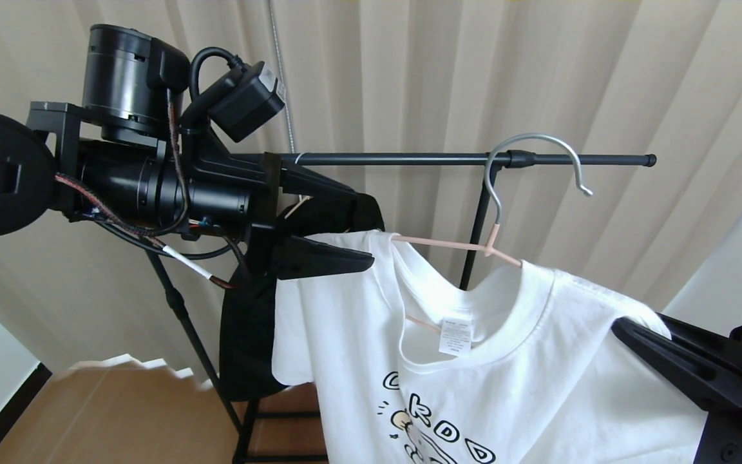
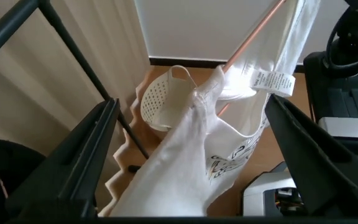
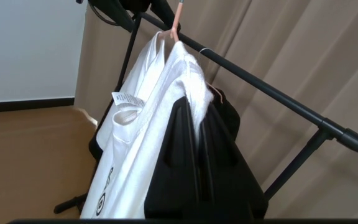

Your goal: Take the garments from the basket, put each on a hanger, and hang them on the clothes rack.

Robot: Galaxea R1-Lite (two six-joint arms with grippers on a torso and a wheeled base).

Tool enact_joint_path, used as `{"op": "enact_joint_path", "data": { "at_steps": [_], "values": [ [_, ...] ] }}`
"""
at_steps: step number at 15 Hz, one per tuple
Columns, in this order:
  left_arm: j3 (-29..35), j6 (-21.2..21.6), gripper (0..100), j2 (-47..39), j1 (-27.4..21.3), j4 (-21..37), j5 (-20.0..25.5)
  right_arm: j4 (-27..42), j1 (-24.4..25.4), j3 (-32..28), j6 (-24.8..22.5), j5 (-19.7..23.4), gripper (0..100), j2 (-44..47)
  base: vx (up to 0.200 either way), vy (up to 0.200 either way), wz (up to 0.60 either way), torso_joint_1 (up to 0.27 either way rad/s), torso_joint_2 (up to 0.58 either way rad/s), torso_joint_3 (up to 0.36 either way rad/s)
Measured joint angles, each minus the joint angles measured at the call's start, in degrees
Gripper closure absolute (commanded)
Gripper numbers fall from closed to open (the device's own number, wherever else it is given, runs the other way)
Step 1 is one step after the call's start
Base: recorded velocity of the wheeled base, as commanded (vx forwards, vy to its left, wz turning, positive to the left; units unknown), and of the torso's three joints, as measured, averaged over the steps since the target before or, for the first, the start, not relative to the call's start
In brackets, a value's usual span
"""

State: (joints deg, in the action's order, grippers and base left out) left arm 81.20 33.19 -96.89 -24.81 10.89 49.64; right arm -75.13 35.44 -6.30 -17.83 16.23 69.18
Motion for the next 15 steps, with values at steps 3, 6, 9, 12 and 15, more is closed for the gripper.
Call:
{"op": "enact_joint_path", "data": {
  "at_steps": [3, 6, 9, 12, 15],
  "values": [
    [2.36, 4.46, 0, -0.35, -0.10, 3.94, -0.05, 0.00, 0.23, 0.18, 0.02, 0.00, 100, 0.28, 0.000, 0.000, 0.00, 0.000, 0.00, 0.000],
    [2.69, 13.54, 0, -0.77, -0.16, 9.67, -0.07, 0.00, 1.27, 0.20, -0.01, -0.02, 100, 0.24, 0.000, 0.000, 0.00, 0.000, 0.00, 0.000],
    [1.99, 17.55, 0, -1.21, 0.06, 12.11, 0.06, 0.00, 2.40, 0.52, 0.00, 0.00, 100, 0.16, 0.000, 0.000, 0.00, 0.000, 0.00, 0.000],
    [1.79, 17.60, 0, -1.23, 0.33, 12.13, 1.18, 0.00, 4.30, 1.12, 0.00, 0.00, 100, 0.24, 0.000, 0.000, 0.00, 0.000, 0.00, 0.000],
    [0.38, 17.65, 0, -1.12, 0.52, 12.11, 1.38, 0.09, 5.35, 1.27, 0.00, 0.00, 100, 0.44, 0.000, 0.000, 0.00, 0.000, 0.00, 0.000]
  ]
}}
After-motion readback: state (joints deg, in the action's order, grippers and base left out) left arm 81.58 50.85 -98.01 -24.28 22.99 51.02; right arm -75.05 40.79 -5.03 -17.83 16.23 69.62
